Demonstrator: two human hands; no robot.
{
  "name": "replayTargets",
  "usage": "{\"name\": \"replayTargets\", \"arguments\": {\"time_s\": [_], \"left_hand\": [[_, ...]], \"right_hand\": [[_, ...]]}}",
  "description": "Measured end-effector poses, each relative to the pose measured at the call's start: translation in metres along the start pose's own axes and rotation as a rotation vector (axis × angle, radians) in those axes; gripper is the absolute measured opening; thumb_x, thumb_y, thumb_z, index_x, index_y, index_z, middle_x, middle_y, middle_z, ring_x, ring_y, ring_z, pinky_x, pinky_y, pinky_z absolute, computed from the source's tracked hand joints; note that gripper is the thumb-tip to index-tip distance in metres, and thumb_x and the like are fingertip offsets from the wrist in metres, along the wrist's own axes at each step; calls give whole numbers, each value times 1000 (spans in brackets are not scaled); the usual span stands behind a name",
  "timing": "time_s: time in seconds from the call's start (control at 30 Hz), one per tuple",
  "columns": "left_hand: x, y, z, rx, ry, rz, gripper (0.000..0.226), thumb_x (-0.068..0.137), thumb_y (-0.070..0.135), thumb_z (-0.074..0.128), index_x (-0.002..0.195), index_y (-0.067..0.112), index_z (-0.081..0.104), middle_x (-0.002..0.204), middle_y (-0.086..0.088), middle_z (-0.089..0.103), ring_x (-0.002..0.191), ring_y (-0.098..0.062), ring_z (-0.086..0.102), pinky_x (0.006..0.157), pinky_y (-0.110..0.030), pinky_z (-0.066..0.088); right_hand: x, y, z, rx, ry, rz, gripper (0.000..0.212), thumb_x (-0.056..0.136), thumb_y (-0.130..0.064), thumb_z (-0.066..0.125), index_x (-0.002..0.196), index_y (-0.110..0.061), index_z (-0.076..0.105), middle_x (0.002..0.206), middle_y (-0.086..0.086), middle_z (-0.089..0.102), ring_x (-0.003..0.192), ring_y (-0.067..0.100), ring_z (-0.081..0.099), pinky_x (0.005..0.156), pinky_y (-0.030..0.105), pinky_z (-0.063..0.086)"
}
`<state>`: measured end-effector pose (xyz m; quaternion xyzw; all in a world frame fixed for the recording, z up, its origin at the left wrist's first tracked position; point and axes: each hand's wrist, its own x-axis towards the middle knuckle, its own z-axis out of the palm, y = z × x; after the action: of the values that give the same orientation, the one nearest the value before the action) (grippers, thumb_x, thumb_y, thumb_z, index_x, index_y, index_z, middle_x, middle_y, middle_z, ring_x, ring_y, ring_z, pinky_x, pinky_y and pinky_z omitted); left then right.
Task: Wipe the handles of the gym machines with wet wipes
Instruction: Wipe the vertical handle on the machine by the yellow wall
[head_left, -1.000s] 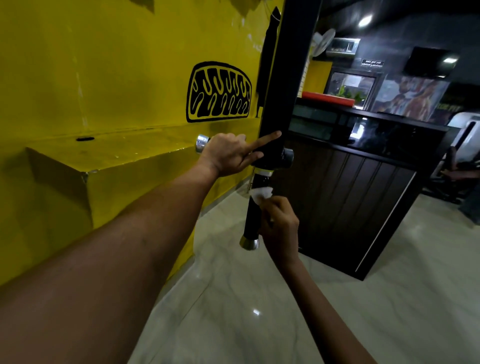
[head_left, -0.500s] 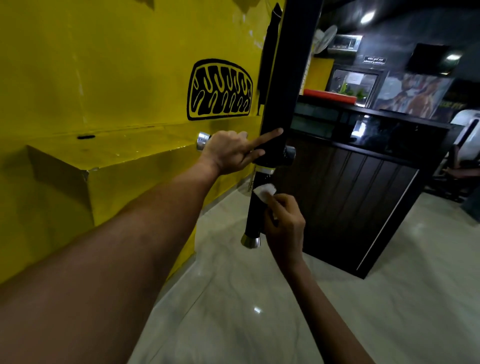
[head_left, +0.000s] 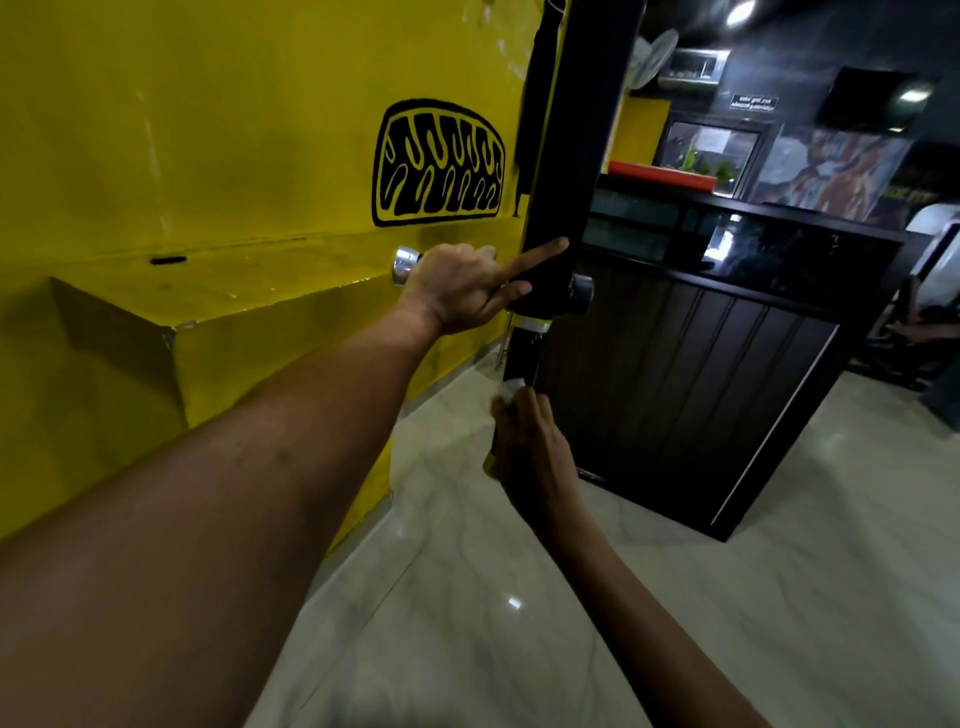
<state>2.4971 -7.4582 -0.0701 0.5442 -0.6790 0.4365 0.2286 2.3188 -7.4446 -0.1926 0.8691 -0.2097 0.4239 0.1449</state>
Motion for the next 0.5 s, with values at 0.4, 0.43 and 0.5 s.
{"name": "replayTargets", "arguments": {"time_s": [0.4, 0.43, 0.5], "left_hand": [[-1, 0, -1, 3, 7, -16, 53, 96, 56, -1, 143, 35, 10, 61, -12, 49, 45, -20, 39, 46, -25, 27], [-1, 0, -1, -8, 0, -20, 53, 96, 56, -1, 143, 36, 9, 61, -12, 49, 45, -19, 37, 46, -25, 27], [-1, 0, -2, -15, -11, -24, 52, 96, 57, -1, 143, 36, 8, 62, -12, 49, 45, -20, 38, 45, -26, 28]], "right_hand": [[10, 13, 1, 39, 73, 1, 66, 57, 10, 79, 115, -1, 52, 106, 9, 41, 74, 26, 57, 51, 29, 54], [0, 11, 3, 74, 48, 1, 67, 56, 10, 79, 116, -2, 52, 108, 8, 39, 76, 25, 55, 51, 30, 55], [-19, 6, 6, 91, -30, -29, 57, 62, 6, 73, 117, -3, 58, 115, 7, 39, 82, 18, 46, 53, 28, 55]]}}
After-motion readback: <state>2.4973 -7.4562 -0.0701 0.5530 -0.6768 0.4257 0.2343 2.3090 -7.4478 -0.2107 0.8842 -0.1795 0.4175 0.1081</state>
